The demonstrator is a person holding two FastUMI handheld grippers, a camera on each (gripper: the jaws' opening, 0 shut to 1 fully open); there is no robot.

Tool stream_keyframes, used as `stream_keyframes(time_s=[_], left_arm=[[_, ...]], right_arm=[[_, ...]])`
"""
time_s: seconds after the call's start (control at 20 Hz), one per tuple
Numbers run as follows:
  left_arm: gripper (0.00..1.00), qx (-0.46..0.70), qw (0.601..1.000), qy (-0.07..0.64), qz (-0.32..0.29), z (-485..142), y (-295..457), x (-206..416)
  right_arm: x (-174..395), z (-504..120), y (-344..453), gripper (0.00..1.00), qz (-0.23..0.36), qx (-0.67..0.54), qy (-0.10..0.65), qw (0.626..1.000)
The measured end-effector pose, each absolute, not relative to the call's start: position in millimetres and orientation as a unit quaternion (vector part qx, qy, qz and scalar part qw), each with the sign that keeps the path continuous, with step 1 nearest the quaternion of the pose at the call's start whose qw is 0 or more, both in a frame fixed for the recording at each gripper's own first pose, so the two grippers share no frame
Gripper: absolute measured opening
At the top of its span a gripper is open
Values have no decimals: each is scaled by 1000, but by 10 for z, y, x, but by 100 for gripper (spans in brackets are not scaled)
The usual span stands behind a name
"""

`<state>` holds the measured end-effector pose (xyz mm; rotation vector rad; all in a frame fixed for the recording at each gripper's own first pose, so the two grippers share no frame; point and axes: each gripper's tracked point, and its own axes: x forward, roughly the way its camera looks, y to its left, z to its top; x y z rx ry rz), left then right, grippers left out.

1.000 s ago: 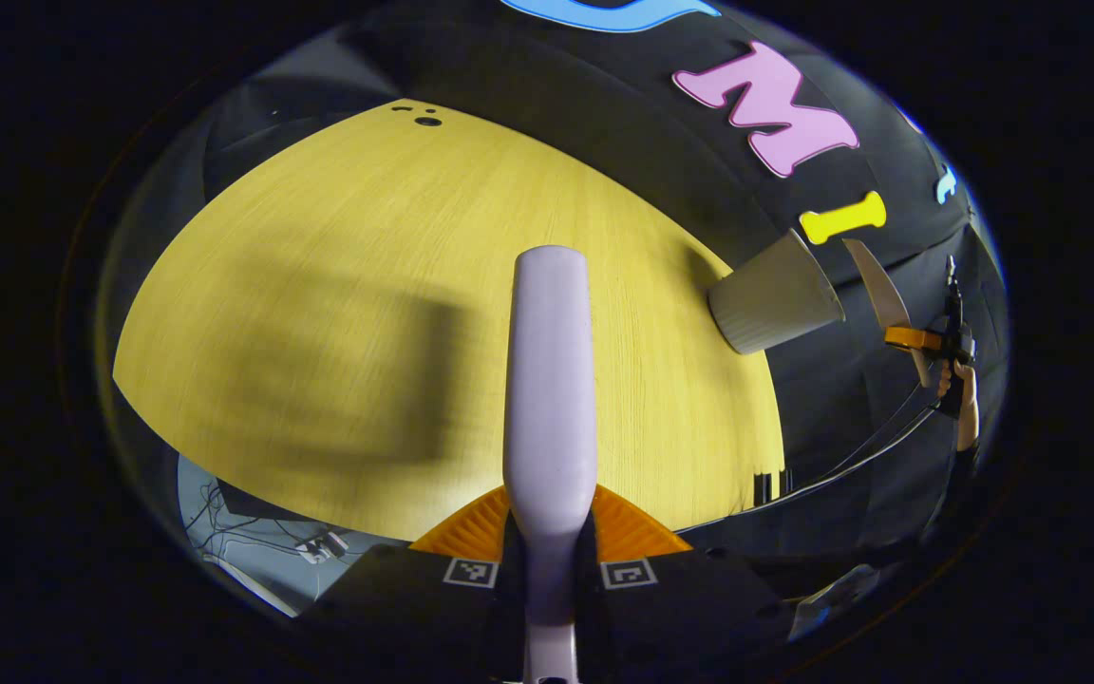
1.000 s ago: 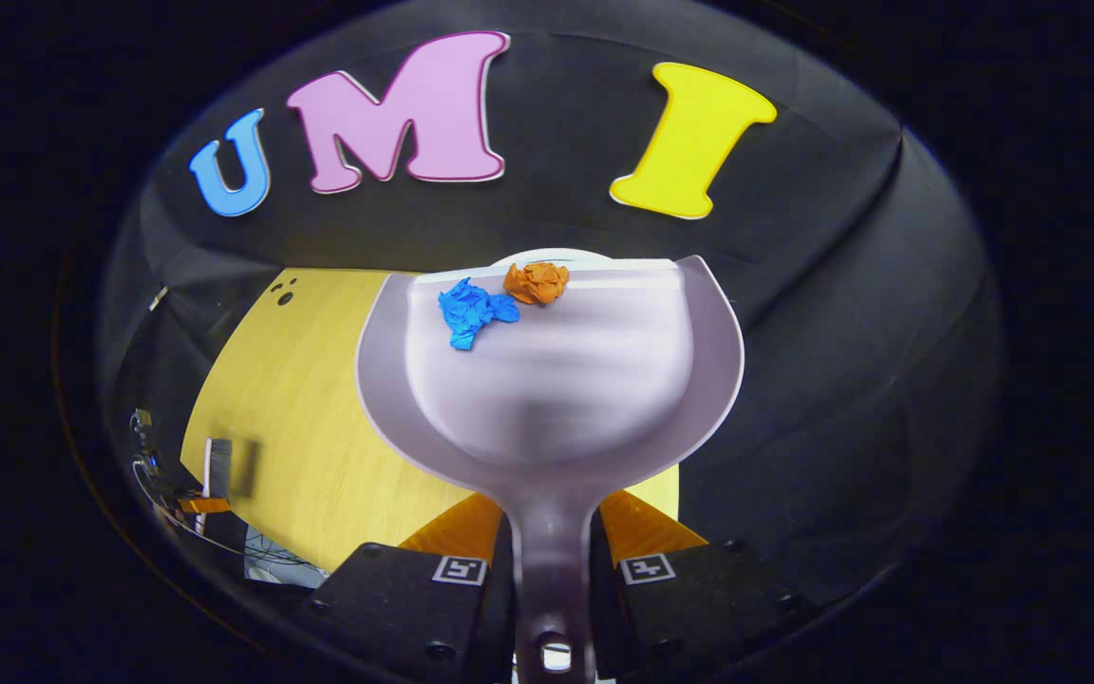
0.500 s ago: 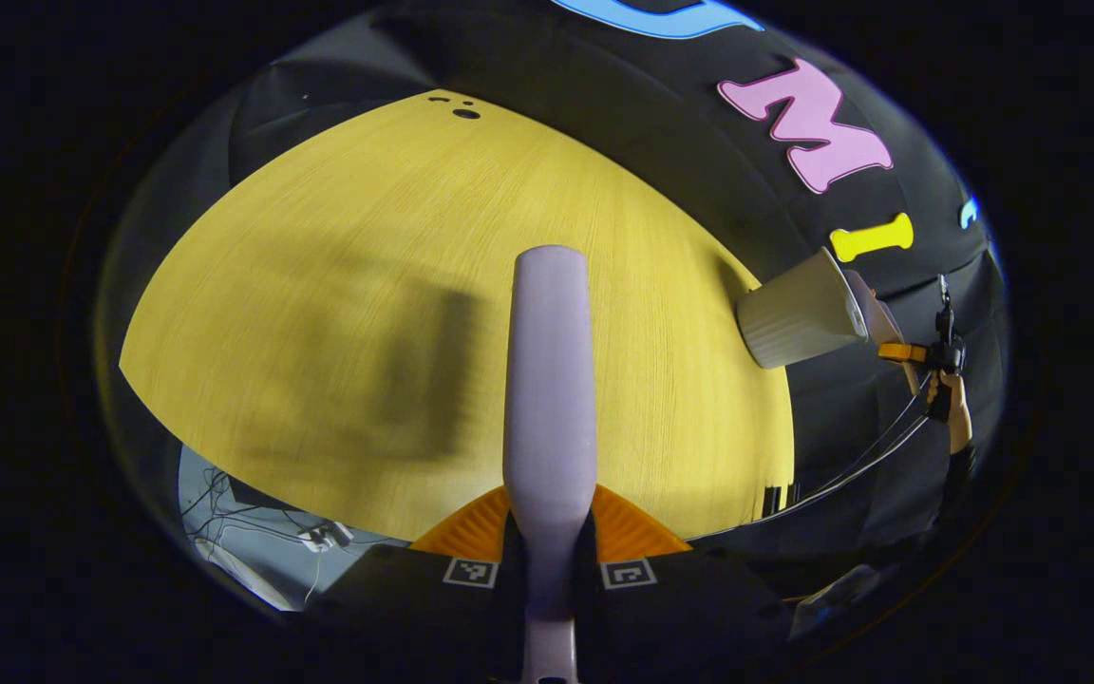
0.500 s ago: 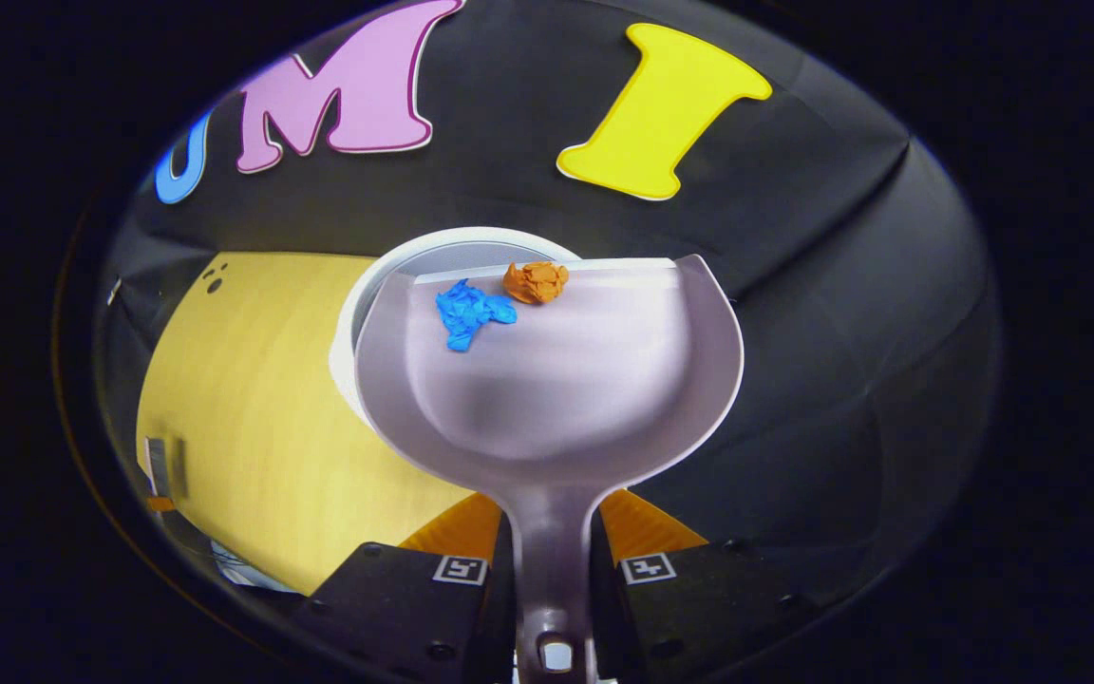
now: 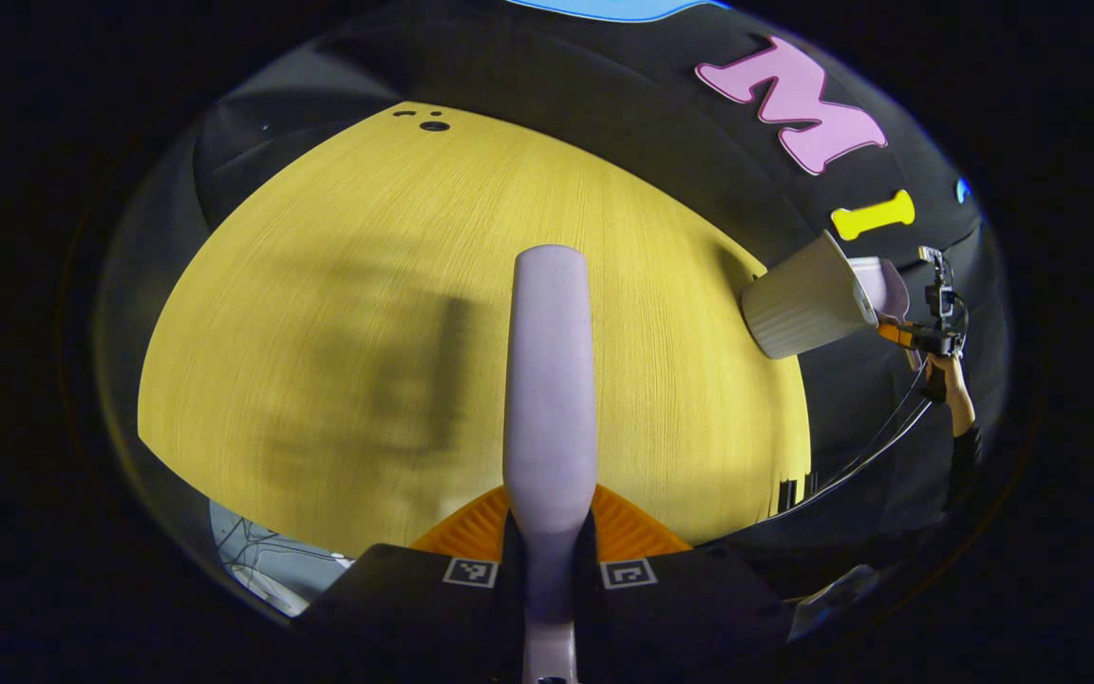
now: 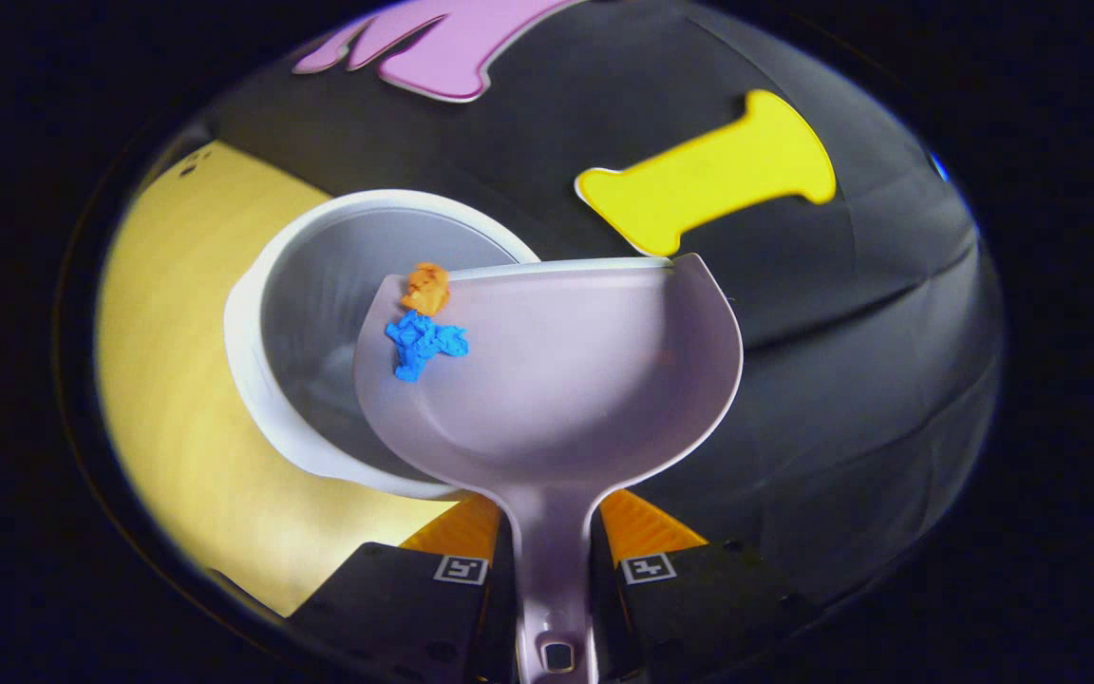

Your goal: Pick up the small broom and dustpan from the desktop, sweep the trash into the dustpan with the broom, and then empty the trash into the garbage bin.

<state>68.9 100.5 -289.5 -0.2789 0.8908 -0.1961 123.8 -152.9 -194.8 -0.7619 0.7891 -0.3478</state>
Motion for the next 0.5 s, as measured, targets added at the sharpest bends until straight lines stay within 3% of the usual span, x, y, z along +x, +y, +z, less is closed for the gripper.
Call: stream_keyframes(time_s=[0.5], left_arm=[[27, -125, 882, 442, -101, -2934, 858, 671]], right_arm=[[1405, -1684, -1478, 36, -150, -578, 321, 735]])
